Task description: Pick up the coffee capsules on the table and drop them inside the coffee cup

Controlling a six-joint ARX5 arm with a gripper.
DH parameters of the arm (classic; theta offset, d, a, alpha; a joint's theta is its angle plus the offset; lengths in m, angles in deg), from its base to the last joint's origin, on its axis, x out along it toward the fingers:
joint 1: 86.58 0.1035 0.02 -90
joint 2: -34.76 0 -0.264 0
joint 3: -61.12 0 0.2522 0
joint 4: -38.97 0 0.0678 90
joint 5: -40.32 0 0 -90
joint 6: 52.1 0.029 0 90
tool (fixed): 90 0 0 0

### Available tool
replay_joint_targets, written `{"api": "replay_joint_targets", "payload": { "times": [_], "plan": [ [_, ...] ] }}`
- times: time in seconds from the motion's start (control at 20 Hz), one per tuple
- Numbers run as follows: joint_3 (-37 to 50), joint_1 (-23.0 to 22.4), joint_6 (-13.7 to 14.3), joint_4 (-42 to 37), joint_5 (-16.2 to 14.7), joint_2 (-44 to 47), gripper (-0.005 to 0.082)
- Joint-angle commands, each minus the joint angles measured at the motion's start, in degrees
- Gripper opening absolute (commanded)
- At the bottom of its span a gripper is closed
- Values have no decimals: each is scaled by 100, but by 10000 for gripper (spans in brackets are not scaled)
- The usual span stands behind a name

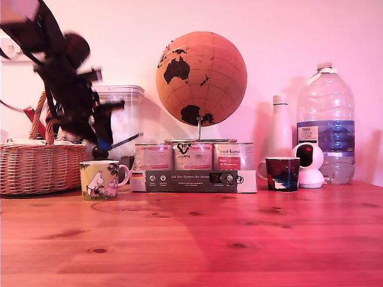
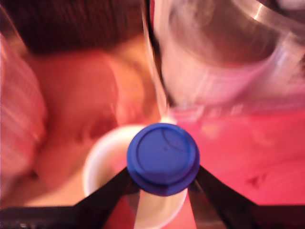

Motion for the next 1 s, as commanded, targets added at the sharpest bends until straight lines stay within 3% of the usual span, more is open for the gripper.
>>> {"api": "replay_joint_targets", "payload": {
  "times": [0.0,0.85,0.9,0.95],
  "plan": [
    [-219,7,7,155,-7,236,181],
    [-348,31,55,592,240,334,189],
    [-348,31,55,577,240,334,250],
    [-348,28,55,579,236,334,402]
  ]
}}
